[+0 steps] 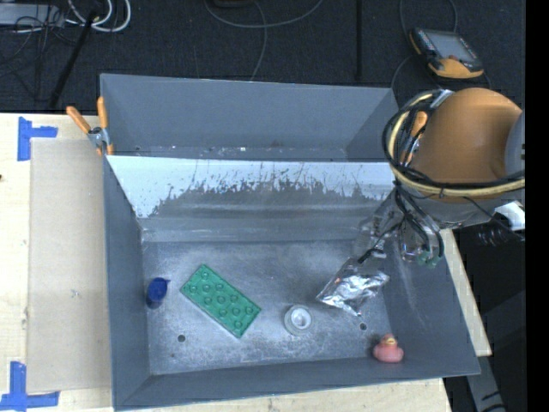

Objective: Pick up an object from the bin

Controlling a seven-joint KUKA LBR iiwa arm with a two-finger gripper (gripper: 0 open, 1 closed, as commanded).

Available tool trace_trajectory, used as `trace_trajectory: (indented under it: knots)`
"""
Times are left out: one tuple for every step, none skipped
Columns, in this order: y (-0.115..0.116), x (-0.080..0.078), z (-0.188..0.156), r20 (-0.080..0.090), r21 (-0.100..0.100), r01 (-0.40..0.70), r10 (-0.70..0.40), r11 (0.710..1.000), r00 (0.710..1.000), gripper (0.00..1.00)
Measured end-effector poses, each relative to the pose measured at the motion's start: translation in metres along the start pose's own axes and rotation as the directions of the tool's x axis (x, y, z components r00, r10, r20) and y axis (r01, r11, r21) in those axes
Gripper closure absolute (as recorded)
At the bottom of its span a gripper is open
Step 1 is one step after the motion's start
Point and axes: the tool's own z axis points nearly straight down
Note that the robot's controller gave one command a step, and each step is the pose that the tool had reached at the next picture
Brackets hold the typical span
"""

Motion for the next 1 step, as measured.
trace_trajectory:
  knots:
    - [-0.0008,-0.0280,-0.0092,-0.005,-0.002,0.496,-0.496,0.869,0.869,1.00]
